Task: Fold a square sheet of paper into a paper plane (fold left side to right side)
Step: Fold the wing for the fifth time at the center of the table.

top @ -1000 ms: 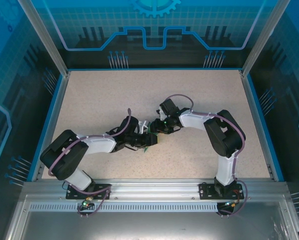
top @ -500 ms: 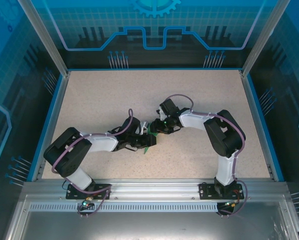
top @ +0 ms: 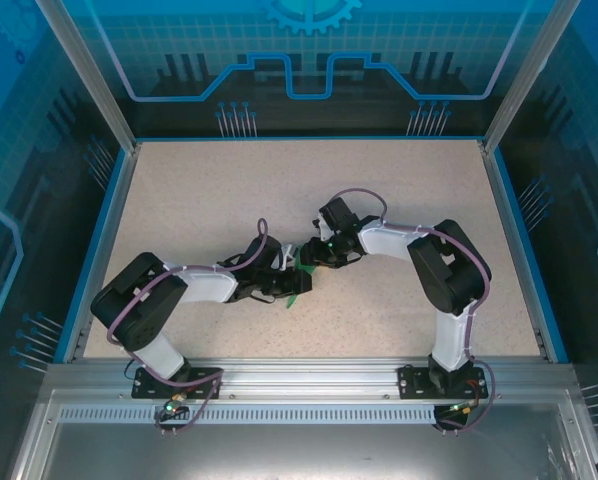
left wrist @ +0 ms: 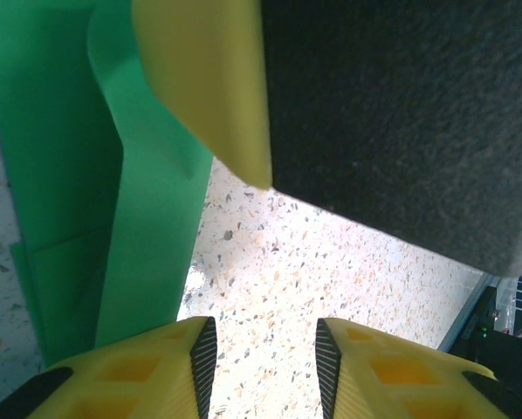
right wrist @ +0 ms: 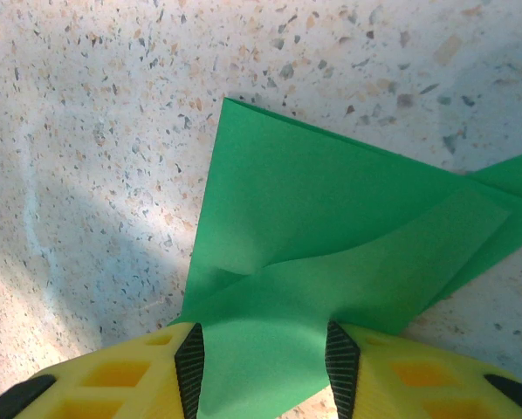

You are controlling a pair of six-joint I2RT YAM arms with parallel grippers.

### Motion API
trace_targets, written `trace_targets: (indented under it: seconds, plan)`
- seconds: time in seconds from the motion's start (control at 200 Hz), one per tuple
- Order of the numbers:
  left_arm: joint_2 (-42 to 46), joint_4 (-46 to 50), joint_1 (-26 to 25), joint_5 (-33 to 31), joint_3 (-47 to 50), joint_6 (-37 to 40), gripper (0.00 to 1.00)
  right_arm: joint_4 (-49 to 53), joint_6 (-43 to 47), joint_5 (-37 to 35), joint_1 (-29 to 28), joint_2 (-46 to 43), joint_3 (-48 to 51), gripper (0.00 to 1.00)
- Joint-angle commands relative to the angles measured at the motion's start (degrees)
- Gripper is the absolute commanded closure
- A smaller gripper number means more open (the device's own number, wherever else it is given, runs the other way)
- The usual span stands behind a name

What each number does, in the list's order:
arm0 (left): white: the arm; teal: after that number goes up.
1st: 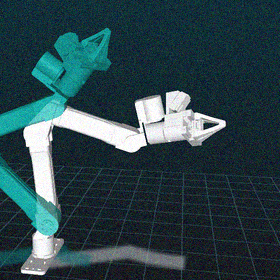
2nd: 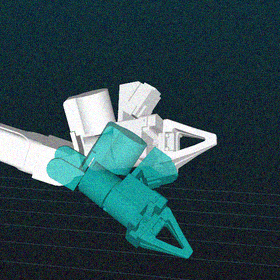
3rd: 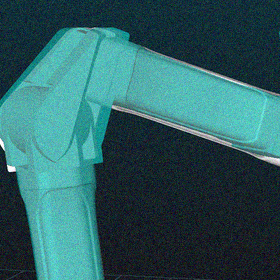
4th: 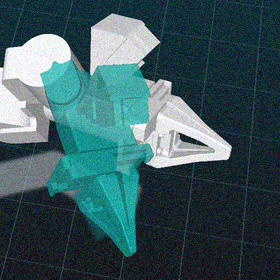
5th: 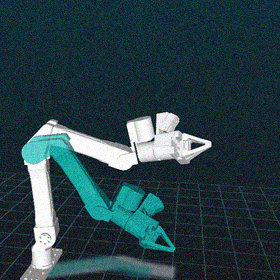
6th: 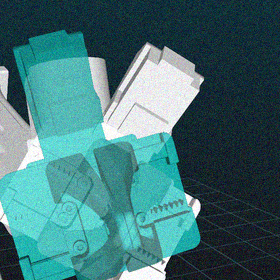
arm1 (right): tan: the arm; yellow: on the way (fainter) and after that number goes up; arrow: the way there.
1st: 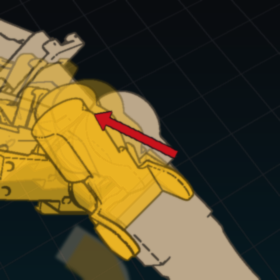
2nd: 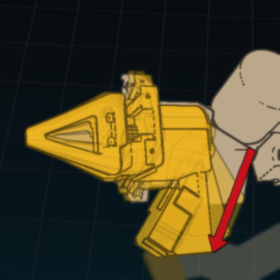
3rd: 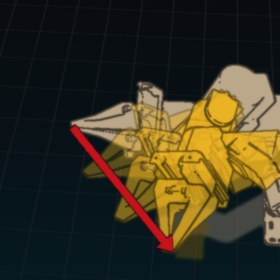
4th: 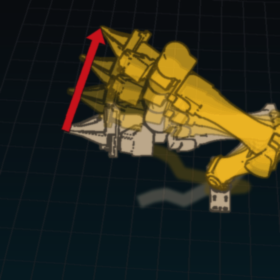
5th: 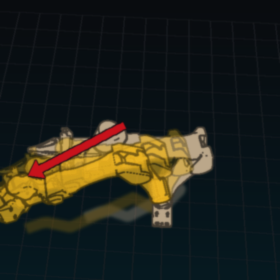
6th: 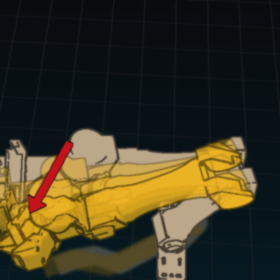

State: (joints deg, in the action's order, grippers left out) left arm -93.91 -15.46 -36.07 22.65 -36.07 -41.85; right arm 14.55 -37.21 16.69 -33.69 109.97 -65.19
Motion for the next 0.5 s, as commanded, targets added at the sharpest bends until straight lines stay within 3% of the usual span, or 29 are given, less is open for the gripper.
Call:
trace_targets:
  seconds: [0.0,0.23,0.49]
  plan:
    - [-1.32,1.26,-0.26,-1.91,1.85,0.41,0.62,2.99,0.56,-0.8,0.47,0.9,1.05,0.54]
    - [-1.88,-0.6,-0.31,-2.35,4.28,-1.37,0.63,3.22,0.66,-0.06,0.51,0.48,0.25,0.54]
    - [-3.26,-3.61,-0.3,-2.84,7.28,-3.42,0.7,-2.62,-1.1,5.92,3.16,-3.36,1.77,0.54]
